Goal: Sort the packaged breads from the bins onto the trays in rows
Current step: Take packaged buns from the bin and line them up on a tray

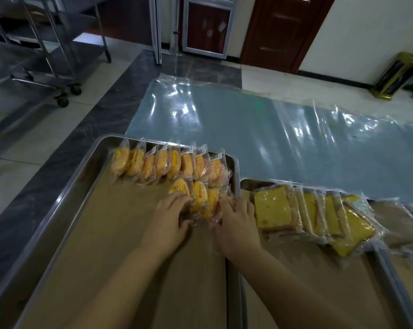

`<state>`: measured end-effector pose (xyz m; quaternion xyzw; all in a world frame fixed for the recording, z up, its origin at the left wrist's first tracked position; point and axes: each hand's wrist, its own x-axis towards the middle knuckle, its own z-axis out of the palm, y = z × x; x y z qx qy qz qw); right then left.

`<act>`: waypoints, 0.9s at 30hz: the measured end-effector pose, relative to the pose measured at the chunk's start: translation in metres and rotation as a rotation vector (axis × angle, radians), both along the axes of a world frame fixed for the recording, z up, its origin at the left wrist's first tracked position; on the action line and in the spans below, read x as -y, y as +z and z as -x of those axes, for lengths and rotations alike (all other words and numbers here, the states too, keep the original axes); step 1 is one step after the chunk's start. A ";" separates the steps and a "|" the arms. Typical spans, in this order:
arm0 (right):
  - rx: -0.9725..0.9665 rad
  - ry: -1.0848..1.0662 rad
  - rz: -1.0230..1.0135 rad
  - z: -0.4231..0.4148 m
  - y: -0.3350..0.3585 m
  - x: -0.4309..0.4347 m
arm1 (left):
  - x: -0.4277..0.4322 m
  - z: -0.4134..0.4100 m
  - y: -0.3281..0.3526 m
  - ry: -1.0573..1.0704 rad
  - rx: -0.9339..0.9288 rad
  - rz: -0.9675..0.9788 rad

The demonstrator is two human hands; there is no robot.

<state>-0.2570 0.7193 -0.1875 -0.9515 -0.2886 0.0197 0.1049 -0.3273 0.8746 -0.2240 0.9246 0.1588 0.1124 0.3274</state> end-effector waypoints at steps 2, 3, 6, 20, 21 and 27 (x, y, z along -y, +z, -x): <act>-0.015 0.005 0.032 -0.004 0.004 -0.003 | -0.002 -0.003 0.003 -0.021 -0.016 0.005; -0.047 -0.006 0.042 -0.005 0.007 -0.003 | -0.003 -0.003 0.005 -0.033 -0.027 0.005; -0.158 -0.040 0.063 -0.005 0.017 0.004 | -0.002 0.005 0.008 -0.048 -0.057 0.010; -0.056 -0.026 -0.233 0.059 0.108 0.130 | 0.078 0.077 0.097 -0.076 0.089 -0.115; -0.059 -0.030 -0.241 0.064 0.115 0.145 | 0.091 0.081 0.108 -0.101 0.120 -0.143; -0.053 -0.070 -0.265 0.089 0.155 0.253 | 0.182 0.102 0.161 -0.231 0.183 -0.312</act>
